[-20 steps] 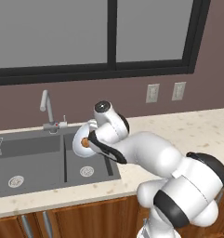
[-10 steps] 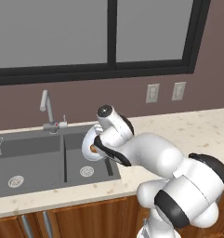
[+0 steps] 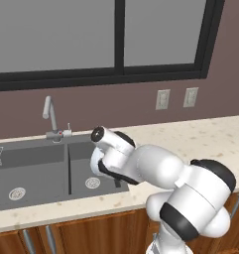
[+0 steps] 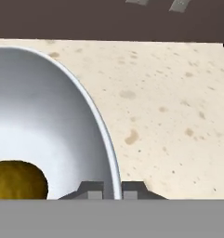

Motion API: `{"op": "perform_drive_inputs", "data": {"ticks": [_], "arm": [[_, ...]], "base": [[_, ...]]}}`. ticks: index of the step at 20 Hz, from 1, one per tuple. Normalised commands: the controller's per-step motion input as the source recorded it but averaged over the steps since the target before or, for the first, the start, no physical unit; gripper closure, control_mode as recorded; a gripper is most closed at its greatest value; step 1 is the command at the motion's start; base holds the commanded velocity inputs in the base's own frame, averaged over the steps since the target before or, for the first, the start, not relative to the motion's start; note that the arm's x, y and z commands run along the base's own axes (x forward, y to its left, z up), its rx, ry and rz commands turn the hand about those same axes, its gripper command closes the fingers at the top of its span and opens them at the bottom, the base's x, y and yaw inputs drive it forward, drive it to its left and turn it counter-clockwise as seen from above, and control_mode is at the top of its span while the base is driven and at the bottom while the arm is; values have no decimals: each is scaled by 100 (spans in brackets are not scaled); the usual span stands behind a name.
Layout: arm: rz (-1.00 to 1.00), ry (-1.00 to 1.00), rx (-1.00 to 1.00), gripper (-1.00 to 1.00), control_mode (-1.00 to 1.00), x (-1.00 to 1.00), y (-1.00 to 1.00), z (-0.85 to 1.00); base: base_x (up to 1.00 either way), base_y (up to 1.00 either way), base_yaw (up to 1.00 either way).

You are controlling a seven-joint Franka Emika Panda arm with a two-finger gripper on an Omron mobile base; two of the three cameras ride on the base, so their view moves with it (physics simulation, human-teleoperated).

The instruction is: Dump the lemon and tangerine from the bowl so the bowl can be washed. Place the bowl in the sink after clearing the leftovers.

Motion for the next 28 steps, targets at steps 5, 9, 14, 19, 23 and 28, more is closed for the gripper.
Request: {"op": "perform_drive_inputs", "data": {"ticks": [5,9,14,19,23,28], "arm": [[0,-1,-15,100,-100,0,23,0],[0,-14,-15,100,-100,-4,27,4],[0,-3,0,100,-100,-2,0,0],[0,-12,-22,100,-100,-2,33,14],[0,0,-8,100,-100,2,8,7],[0,-2,-3,100,-100,0,0,0]], "base": [[0,0,0],[0,0,0],[0,0,0],[0,0,0],[0,0,0],[0,0,0]]}}
